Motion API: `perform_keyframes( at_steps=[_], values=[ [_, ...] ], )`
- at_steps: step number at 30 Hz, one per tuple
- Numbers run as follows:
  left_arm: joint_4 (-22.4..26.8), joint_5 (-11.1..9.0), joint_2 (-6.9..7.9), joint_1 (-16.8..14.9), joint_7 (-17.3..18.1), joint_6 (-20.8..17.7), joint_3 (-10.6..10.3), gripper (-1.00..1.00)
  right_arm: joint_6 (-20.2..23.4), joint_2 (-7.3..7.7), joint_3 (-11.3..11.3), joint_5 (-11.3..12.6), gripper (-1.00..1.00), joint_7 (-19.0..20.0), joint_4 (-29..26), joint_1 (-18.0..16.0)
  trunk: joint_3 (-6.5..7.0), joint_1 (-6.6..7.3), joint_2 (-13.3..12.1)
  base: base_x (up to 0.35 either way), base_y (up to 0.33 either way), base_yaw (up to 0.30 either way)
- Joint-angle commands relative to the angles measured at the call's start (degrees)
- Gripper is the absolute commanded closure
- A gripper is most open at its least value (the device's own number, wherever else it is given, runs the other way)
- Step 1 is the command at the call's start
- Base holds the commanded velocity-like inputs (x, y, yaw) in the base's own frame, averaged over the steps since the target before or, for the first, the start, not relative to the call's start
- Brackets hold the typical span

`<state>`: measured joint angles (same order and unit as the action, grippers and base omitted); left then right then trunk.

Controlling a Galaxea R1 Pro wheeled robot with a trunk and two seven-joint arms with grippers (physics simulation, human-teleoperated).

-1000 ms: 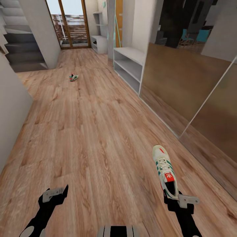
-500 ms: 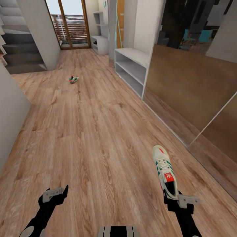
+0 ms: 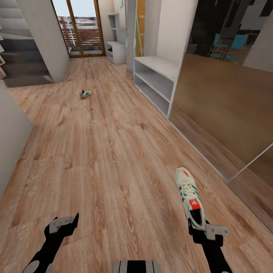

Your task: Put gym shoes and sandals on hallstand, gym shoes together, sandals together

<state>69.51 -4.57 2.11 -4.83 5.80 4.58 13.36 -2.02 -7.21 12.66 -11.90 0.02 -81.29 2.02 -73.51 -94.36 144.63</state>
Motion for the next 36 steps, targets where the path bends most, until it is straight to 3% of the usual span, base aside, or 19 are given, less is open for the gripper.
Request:
perform_keyframes(
  at_steps=[1, 36],
  values=[
    [0.0, 0.0, 0.00, 0.0, 0.0, 0.0, 0.0, -1.00, 0.0, 0.00, 0.0, 0.0, 1.00, 0.0, 0.0, 0.0, 0.00, 0.00, 0.0, 0.325, 0.112, 0.000],
    [-0.1, 0.0, 0.00, 0.0, 0.0, 0.0, 0.0, -1.00, -0.1, 0.00, 0.0, -0.1, 1.00, 0.0, 0.3, 0.0, 0.00, 0.00, 0.0, 0.325, 0.104, 0.000]
  ],
)
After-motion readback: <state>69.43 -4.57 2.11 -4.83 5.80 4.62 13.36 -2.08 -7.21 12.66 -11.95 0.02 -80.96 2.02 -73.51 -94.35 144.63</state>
